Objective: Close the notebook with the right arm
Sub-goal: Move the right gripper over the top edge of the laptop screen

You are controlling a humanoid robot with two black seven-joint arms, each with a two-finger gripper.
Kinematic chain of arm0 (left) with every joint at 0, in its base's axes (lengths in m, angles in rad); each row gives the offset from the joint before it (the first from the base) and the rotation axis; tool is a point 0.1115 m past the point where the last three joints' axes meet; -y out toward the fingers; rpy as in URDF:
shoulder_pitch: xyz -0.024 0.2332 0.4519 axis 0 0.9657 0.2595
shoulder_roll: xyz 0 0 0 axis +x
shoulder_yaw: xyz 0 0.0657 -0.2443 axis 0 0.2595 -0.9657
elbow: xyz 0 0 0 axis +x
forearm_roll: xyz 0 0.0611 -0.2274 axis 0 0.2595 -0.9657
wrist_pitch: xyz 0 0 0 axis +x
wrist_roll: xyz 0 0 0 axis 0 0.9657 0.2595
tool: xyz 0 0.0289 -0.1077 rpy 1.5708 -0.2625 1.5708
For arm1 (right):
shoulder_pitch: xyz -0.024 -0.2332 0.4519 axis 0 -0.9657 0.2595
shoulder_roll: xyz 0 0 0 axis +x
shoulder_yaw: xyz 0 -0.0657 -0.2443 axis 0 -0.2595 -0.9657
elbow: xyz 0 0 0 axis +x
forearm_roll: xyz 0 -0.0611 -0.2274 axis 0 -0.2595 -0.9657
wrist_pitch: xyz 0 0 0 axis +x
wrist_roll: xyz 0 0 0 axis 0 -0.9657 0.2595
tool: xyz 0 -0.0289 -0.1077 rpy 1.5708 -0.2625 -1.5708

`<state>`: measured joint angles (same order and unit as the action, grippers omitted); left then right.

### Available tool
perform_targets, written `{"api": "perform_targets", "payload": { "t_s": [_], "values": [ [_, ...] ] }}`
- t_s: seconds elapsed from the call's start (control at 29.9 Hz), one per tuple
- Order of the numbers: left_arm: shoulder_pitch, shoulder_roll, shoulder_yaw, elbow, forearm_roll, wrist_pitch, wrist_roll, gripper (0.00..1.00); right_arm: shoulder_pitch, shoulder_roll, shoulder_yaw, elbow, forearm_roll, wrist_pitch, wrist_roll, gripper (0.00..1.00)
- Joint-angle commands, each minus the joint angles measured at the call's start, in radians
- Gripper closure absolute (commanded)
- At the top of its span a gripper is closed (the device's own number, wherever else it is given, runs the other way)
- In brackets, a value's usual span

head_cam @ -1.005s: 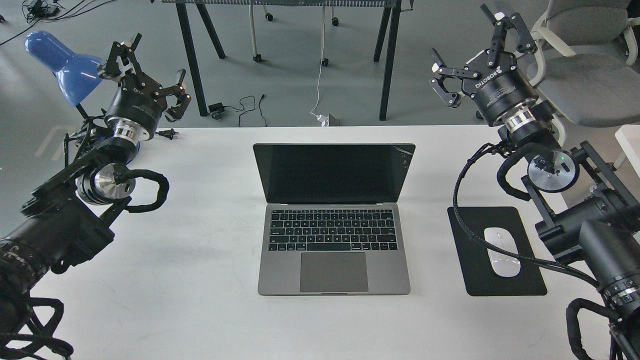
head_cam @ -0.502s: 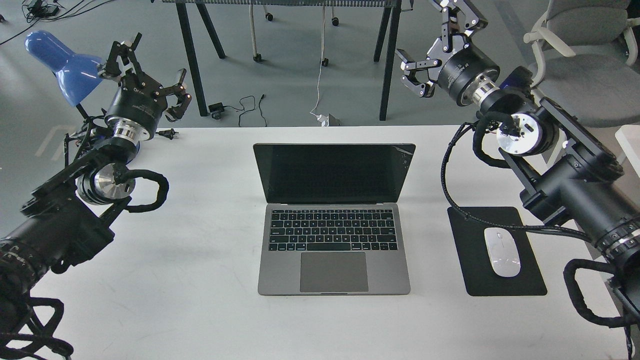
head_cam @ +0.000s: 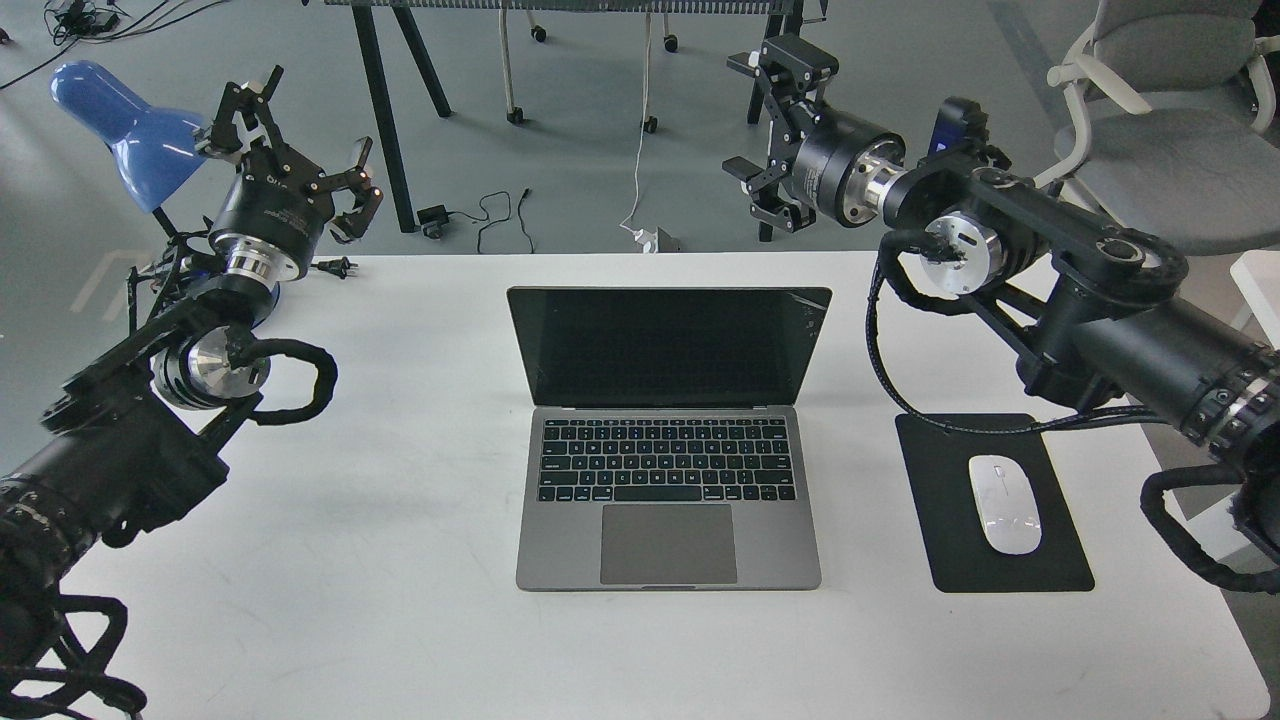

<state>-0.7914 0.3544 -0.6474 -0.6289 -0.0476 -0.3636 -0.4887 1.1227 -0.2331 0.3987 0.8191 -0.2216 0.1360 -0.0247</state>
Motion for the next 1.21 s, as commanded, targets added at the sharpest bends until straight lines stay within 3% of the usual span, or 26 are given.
{"api": "perform_targets", "payload": {
  "t_s": [0.0, 0.47, 1.17],
  "values": [
    [0.000, 0.000, -0.001, 0.000, 0.000, 0.000, 0.000, 0.00, 0.006, 0.000, -0.049, 0.002, -0.005, 0.000, -0.004, 0.00],
    [0.000, 0.000, -0.001, 0.000, 0.000, 0.000, 0.000, 0.00, 0.002, -0.011, -0.078, 0.009, -0.054, 0.019, -0.057, 0.00],
    [0.000, 0.000, 0.000, 0.000, -0.002, 0.000, 0.000, 0.00, 0.006, -0.041, -0.146, 0.031, -0.056, 0.092, -0.087, 0.00]
  ]
}}
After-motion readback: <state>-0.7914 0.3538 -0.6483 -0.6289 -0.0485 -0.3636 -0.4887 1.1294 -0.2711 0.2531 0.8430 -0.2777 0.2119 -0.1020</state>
